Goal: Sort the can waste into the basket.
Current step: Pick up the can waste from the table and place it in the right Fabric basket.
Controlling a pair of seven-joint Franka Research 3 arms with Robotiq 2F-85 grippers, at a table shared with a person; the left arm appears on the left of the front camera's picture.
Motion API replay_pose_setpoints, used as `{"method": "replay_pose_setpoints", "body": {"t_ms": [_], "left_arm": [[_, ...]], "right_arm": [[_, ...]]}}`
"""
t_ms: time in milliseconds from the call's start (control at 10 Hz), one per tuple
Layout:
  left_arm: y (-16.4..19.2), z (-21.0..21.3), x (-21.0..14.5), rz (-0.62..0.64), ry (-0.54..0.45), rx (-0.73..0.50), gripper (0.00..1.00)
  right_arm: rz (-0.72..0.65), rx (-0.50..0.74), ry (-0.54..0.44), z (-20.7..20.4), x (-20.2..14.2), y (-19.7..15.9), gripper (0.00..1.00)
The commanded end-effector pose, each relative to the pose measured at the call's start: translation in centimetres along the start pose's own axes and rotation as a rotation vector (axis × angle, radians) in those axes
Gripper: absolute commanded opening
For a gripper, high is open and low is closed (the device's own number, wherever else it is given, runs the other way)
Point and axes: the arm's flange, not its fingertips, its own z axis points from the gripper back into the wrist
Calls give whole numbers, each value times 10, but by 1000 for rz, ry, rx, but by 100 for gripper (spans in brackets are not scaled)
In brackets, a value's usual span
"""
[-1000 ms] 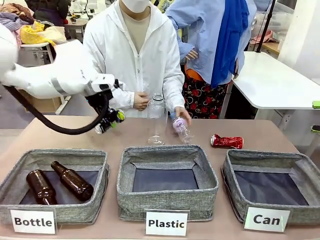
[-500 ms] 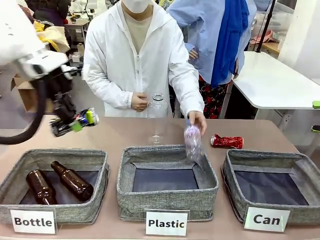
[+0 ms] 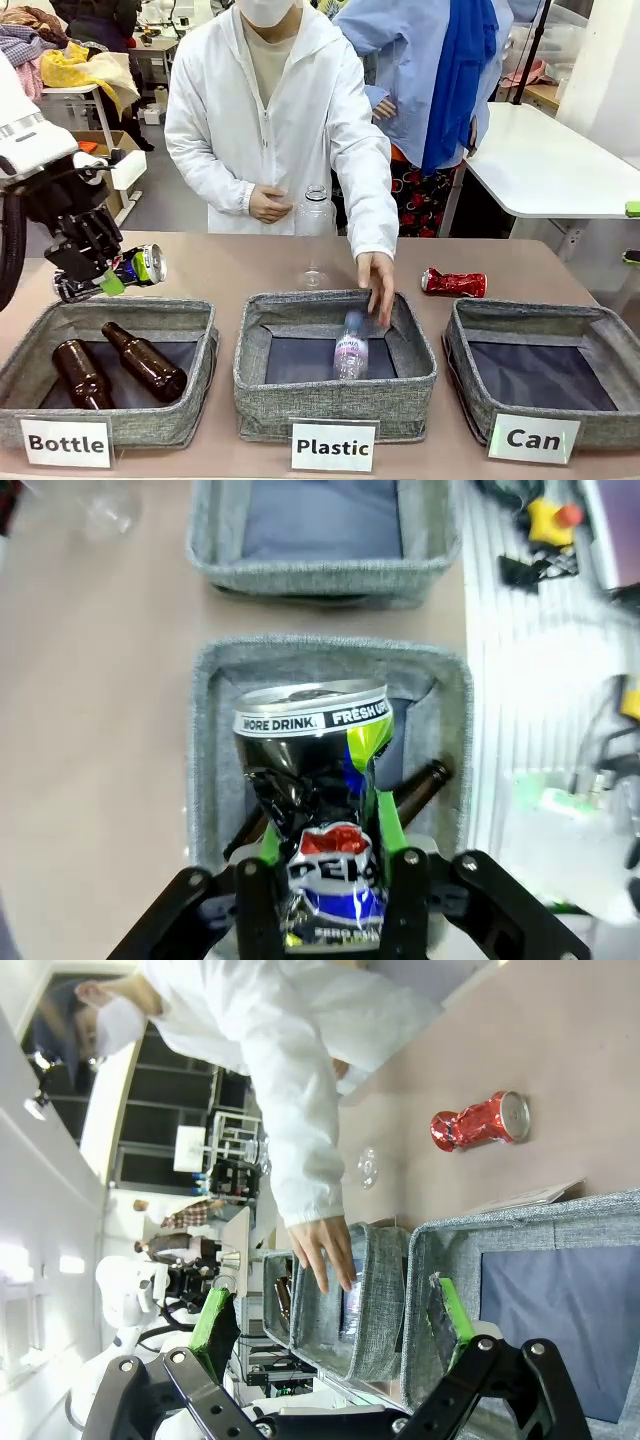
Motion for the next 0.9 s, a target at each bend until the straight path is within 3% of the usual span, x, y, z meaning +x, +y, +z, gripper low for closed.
{"method": "replay_pose_setpoints", "body": {"t_ms": [0, 200, 300, 600, 800], "left_arm": [[24, -1, 3, 42, -73, -43, 40], [30, -21, 50, -88, -205, -100, 40], [32, -27, 68, -118, -173, -87, 40], [28, -24, 61, -73, -189, -85, 40], [5, -47, 122, -69, -183, -80, 40]], "right_arm": [[24, 26, -18, -2, 1, -1, 100], [24, 26, -18, -2, 1, -1, 100], [24, 26, -18, -2, 1, -1, 100], [24, 26, -18, -2, 1, -1, 100], [24, 26, -18, -2, 1, -1, 100]]}}
